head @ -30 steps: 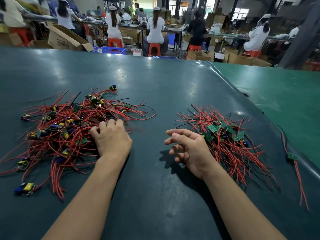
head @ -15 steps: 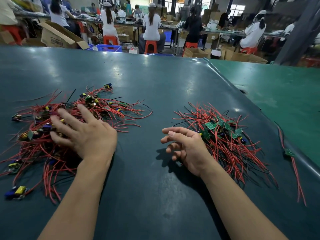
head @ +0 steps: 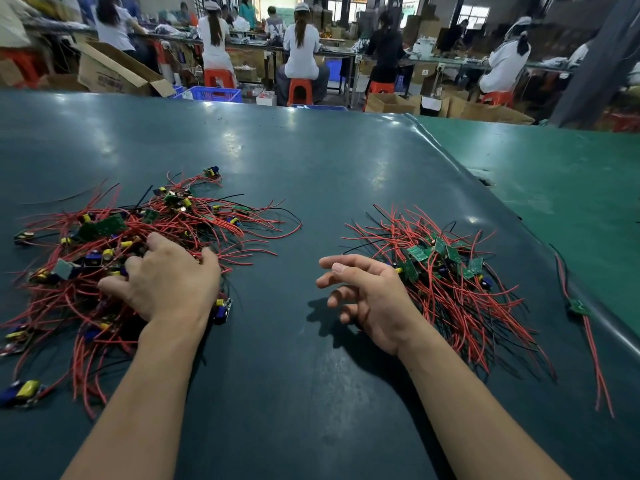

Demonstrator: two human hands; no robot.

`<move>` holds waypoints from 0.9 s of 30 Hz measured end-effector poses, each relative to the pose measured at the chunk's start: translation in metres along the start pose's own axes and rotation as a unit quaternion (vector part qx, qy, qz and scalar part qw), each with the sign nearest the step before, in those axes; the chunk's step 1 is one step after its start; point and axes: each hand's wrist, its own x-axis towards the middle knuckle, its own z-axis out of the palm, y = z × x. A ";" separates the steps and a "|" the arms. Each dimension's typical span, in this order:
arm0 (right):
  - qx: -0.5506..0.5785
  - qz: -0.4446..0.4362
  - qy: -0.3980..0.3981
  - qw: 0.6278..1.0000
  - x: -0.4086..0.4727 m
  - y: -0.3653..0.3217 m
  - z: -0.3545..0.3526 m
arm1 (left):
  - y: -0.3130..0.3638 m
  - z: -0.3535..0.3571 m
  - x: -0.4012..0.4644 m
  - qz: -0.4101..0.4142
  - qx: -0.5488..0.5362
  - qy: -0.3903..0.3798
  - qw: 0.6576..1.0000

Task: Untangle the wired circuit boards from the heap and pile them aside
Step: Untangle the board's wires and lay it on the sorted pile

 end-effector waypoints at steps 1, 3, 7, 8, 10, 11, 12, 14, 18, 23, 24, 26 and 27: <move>0.000 0.000 -0.001 1.000 0.000 0.000 0.000 | 0.000 0.000 -0.001 0.000 -0.008 0.009 1.000; -0.001 0.000 -0.004 1.000 0.000 0.000 0.000 | -0.001 0.002 0.000 0.003 -0.009 0.014 1.000; 0.001 -0.001 -0.002 1.000 -0.002 -0.001 0.000 | -0.004 0.006 0.003 0.020 0.021 0.000 1.000; 0.001 -0.001 -0.001 1.000 -0.002 -0.001 0.000 | -0.003 0.006 0.004 0.019 0.023 -0.001 1.000; 0.003 -0.001 0.000 1.000 -0.003 -0.001 0.000 | -0.002 0.007 0.002 0.018 0.019 0.000 1.000; 0.004 -0.002 0.001 1.000 -0.003 -0.002 0.000 | -0.002 0.007 0.002 0.016 0.011 0.002 1.000; 0.003 -0.002 0.001 1.000 -0.003 -0.002 0.001 | -0.001 0.007 0.001 0.011 -0.003 0.007 1.000; 0.002 -0.002 0.001 1.000 -0.003 -0.002 0.002 | -0.002 0.007 0.000 0.012 -0.042 0.028 0.999; -0.002 0.000 0.002 1.000 -0.002 -0.003 0.003 | -0.005 0.007 0.001 0.066 -0.079 0.077 0.992; -0.005 0.000 0.001 1.000 -0.001 -0.001 0.002 | -0.004 0.010 0.009 0.065 0.022 0.015 0.998; -0.007 0.000 0.002 1.000 -0.001 -0.002 0.003 | -0.003 0.010 0.009 0.065 0.016 0.020 0.998; -0.014 0.001 0.001 1.000 -0.001 -0.002 0.004 | -0.002 0.010 0.008 0.065 0.003 0.031 0.997; -0.016 0.000 0.003 1.000 -0.001 -0.002 0.004 | -0.002 0.010 0.007 0.068 -0.003 0.034 0.997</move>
